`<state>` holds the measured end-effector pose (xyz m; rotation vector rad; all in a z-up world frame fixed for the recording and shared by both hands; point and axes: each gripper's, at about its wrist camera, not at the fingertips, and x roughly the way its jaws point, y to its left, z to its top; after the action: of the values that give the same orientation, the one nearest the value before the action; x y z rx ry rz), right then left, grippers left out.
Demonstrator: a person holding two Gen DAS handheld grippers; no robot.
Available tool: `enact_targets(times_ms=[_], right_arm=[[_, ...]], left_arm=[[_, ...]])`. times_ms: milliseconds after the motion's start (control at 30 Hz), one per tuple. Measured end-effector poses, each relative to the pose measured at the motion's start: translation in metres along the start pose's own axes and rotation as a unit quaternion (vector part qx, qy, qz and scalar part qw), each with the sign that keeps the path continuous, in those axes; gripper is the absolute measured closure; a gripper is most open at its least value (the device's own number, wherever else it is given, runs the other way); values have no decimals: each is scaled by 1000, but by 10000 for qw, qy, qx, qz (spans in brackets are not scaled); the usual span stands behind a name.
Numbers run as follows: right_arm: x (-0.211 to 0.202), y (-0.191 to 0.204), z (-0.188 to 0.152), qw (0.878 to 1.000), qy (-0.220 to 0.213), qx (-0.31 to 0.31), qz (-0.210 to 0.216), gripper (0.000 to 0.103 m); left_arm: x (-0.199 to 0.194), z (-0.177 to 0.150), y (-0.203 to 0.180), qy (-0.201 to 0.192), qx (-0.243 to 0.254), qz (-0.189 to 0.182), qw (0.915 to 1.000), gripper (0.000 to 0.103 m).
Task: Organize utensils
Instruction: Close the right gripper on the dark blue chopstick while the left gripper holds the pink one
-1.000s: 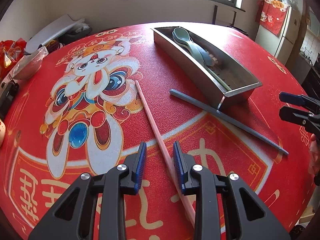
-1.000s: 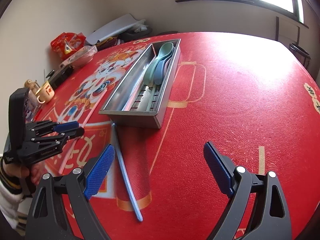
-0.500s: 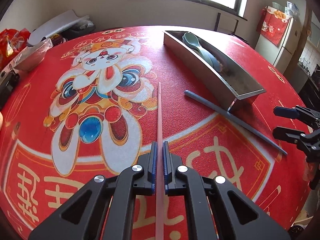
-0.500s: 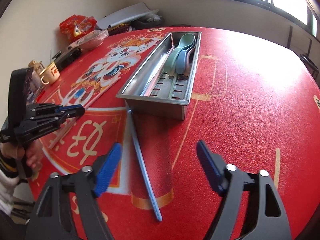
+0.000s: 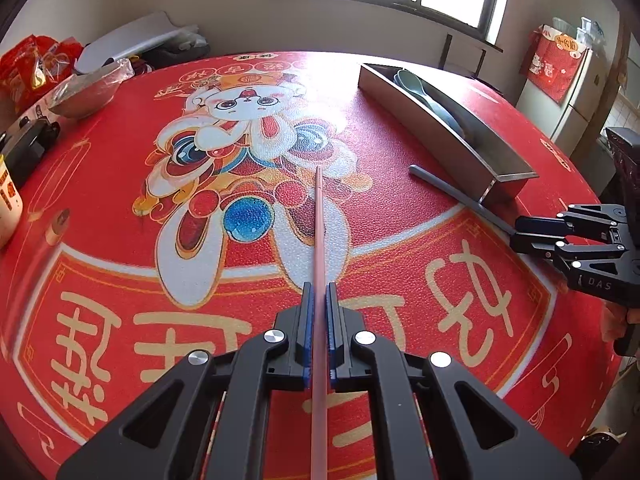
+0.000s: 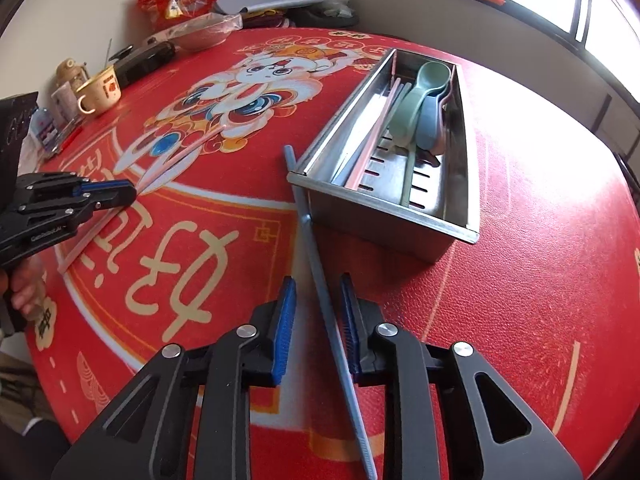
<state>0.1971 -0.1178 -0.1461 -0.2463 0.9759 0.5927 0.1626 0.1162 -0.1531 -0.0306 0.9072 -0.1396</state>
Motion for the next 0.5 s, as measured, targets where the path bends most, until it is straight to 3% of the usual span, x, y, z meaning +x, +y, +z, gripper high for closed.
enact_targets(times_ms=[67,333,500], right_arm=[[2,3,3,10000,41,-37,57,96],[6,13,8,9998,0,-42,210,97],[-8,17,16,9979,-315,123,549,97]], left_arm=[[0,-1,0,-50,3,-8,10000,97],[-1,-2,6,-120,-148,-196,9996,97],[-2,-3,10,-173,-274,-198,9993,97]])
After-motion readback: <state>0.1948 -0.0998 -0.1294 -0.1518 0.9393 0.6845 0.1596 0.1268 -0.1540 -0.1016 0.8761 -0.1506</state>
